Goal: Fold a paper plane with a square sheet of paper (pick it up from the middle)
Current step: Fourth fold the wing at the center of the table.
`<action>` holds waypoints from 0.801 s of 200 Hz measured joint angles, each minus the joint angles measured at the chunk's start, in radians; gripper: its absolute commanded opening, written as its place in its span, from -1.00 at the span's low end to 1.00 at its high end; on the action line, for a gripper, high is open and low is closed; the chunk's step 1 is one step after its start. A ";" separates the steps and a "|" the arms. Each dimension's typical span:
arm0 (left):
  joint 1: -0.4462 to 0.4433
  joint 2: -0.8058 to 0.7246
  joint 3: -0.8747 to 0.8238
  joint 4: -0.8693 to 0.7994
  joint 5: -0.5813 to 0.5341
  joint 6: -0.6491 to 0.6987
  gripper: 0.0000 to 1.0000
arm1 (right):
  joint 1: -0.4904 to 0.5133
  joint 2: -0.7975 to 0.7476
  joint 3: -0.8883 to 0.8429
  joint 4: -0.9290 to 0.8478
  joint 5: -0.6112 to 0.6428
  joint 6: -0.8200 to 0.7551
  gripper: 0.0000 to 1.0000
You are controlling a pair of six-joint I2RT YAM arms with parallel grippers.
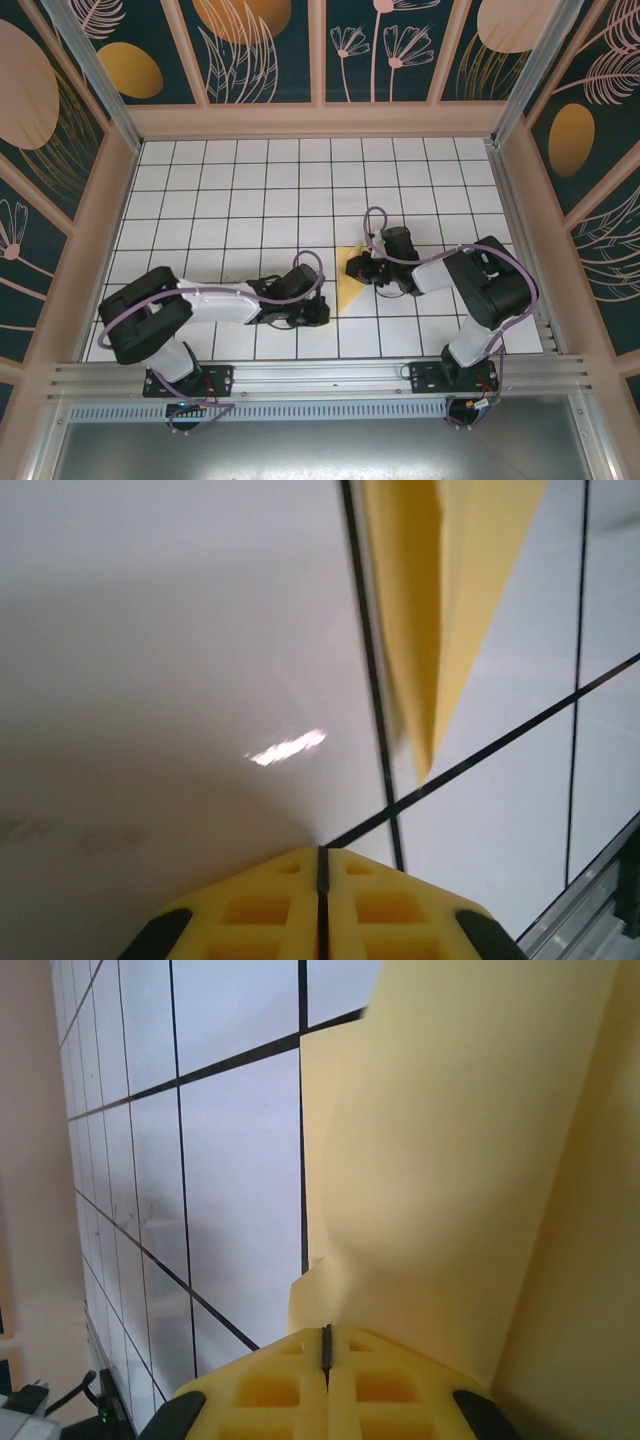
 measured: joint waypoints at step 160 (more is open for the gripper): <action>-0.001 0.026 0.043 0.186 -0.199 -0.113 -0.83 | 0.198 -0.027 -0.081 0.181 0.306 0.335 -0.89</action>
